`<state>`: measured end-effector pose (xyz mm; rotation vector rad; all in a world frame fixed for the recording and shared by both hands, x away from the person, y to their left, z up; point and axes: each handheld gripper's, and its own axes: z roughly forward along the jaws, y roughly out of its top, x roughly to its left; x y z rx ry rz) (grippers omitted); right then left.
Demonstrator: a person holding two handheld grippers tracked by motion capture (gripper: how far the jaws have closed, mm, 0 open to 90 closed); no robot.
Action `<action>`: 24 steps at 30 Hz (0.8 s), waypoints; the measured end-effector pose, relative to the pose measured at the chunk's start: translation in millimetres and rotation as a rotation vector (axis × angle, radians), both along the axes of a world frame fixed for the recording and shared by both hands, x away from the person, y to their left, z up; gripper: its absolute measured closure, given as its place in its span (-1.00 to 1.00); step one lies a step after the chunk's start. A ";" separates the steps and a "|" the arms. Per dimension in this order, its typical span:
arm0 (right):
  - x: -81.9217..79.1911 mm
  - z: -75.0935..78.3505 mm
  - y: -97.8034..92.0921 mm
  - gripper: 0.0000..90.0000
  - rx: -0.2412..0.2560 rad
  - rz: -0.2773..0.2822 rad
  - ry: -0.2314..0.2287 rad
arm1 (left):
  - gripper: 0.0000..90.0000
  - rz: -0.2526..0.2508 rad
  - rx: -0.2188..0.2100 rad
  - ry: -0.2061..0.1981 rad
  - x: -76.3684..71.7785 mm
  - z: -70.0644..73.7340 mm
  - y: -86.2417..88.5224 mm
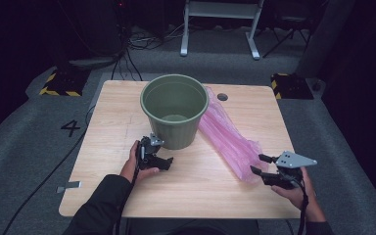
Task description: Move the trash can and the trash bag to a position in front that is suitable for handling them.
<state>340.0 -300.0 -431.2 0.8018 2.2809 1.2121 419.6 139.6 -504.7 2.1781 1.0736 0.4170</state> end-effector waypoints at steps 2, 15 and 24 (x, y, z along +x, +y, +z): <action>8.9 -0.6 -10.7 0.08 -0.021 -0.061 -0.021 | -0.99 0.001 -0.003 0.002 -1.1 -0.1 0.2; 83.3 -36.6 -45.1 0.00 0.067 -0.168 0.155 | -0.99 -0.003 0.001 -0.001 -8.7 0.2 4.8; 84.3 -47.3 -16.3 0.25 0.019 0.002 0.214 | -0.99 -0.008 0.003 -0.003 -18.3 0.1 12.4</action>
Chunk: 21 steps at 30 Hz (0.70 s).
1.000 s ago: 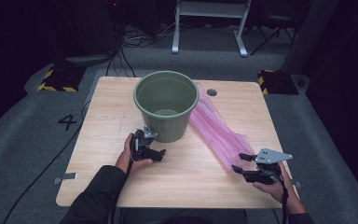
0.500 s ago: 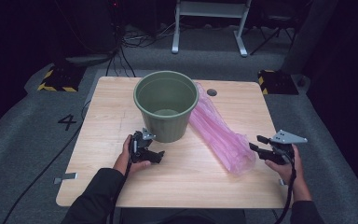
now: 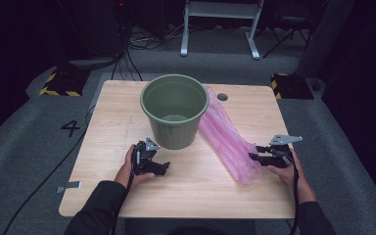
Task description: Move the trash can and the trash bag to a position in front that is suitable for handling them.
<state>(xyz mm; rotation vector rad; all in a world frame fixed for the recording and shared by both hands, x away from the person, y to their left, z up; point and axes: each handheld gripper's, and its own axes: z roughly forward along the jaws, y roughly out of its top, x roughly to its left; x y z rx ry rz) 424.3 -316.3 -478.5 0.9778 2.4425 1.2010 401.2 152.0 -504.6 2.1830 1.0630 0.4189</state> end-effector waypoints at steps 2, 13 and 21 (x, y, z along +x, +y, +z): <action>-2.7 -2.0 7.2 0.34 -0.014 0.042 0.007 | -0.99 0.002 0.005 -0.005 -1.7 0.0 1.5; -14.5 -6.3 51.7 0.56 -0.024 0.182 0.009 | -0.99 -0.005 0.004 0.001 -4.6 0.3 5.0; -24.1 -7.6 84.0 0.60 -0.014 0.236 0.006 | -0.58 0.016 -0.008 0.009 -9.0 5.9 8.3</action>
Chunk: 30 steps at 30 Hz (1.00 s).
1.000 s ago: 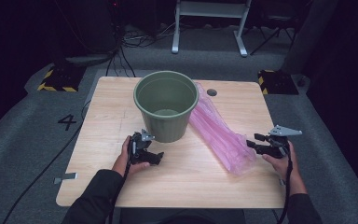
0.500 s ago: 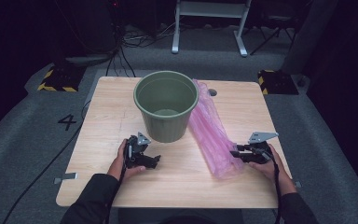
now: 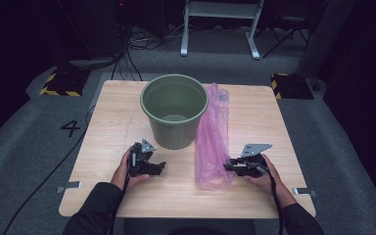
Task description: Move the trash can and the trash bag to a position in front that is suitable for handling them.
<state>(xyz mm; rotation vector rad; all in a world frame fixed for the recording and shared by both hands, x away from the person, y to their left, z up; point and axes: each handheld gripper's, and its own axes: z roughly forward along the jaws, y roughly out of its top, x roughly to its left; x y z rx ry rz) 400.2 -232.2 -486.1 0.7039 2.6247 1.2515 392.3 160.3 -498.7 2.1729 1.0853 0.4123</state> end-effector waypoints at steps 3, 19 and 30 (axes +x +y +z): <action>-2.3 -0.6 10.2 0.61 0.000 0.013 -0.006 | -0.62 -0.038 -0.012 0.009 -2.6 1.6 -2.2; -13.8 -3.1 42.5 0.66 -0.008 0.058 -0.030 | -0.58 -0.176 -0.109 -0.057 -31.7 18.8 -48.2; -14.3 -7.9 45.4 0.64 -0.029 0.057 -0.028 | -0.58 -0.302 -0.123 -0.035 -46.1 14.2 -71.2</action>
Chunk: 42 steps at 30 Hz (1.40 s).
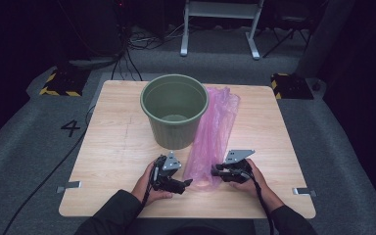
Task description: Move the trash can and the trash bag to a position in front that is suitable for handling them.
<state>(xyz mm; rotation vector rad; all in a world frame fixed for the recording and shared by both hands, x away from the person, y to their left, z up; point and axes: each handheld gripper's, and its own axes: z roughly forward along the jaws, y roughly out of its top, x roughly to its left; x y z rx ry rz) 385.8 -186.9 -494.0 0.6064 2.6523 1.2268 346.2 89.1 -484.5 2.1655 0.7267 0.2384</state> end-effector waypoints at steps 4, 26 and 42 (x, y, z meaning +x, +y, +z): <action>-0.1 -0.7 1.0 0.61 -0.005 0.001 0.001 | -0.52 -0.043 0.007 0.006 -2.1 -3.4 -5.4; 12.8 24.4 -52.4 -0.37 0.119 -0.256 -0.082 | 0.80 -0.114 0.101 -0.021 8.7 -12.0 41.6; 61.4 48.2 -57.7 -0.51 0.160 -0.477 -0.162 | 0.76 -0.045 0.075 0.008 11.7 -12.9 103.1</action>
